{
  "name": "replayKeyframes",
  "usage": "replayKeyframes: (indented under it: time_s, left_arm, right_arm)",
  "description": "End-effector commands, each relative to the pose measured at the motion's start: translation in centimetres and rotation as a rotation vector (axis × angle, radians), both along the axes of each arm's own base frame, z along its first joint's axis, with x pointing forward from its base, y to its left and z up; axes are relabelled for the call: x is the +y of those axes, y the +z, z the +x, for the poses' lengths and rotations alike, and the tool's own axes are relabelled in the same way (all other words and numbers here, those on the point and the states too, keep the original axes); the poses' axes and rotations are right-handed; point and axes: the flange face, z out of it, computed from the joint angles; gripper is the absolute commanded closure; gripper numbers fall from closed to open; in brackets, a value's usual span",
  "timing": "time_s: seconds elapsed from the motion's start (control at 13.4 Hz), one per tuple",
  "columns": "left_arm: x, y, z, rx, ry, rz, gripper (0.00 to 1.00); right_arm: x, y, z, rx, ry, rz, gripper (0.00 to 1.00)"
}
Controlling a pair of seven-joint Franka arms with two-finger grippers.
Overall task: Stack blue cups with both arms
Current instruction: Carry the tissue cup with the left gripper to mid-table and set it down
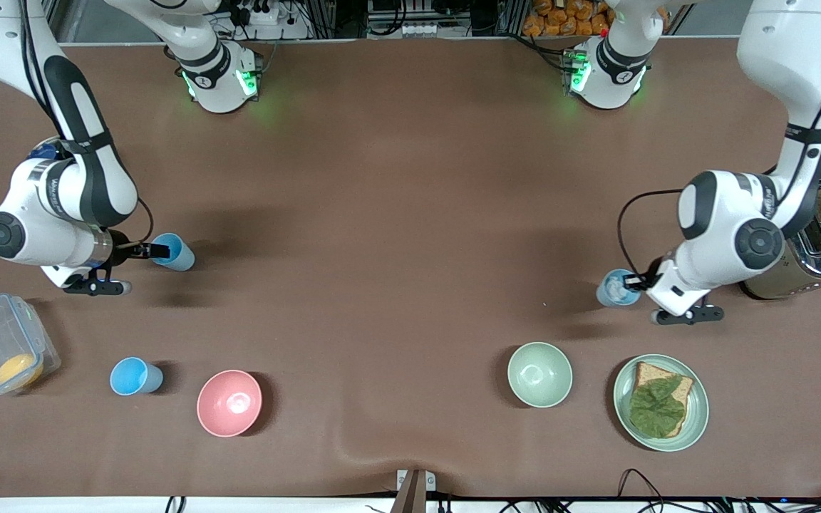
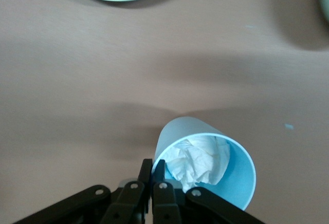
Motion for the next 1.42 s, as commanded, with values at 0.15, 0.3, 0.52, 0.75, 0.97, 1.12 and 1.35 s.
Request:
replayKeyframes:
  time_s: [0.15, 0.3, 0.52, 0.75, 0.97, 1.12, 1.35]
  left_arm:
    - [-11.0, 3.5, -2.9, 0.014, 0.117, -0.019, 1.0]
    - [-17.4, 4.5, -4.8, 0.018, 0.173, -0.039, 1.0]
    - [-27.6, 4.3, -8.8, 0.023, 0.263, -0.044, 1.0]
    - [-34.6, 2.0, -12.2, 0.024, 0.349, -0.059, 1.0]
    - [-39.0, -2.1, -16.0, -0.025, 0.357, -0.005, 1.0]
    - [-40.9, -4.0, -16.2, -0.055, 0.389, -0.004, 1.0]
    - [-43.4, -5.4, -17.2, -0.052, 0.421, -0.006, 1.0]
  right_arm:
    - [0.2, -0.3, -0.5, -0.001, -0.008, -0.005, 1.0]
    - [0.0, -0.5, -0.6, 0.0, -0.012, -0.004, 1.0]
    - [0.5, -0.7, -0.7, -0.001, 0.0, -0.004, 1.0]
    - [0.6, 0.9, 0.1, -0.026, 0.01, -0.01, 1.0]
    - [0.9, 2.5, 0.5, -0.017, 0.008, -0.009, 1.0]
    - [0.9, 4.1, 0.9, -0.02, -0.011, -0.013, 1.0]
    - [1.5, 5.5, 0.8, -0.015, -0.07, -0.03, 1.0]
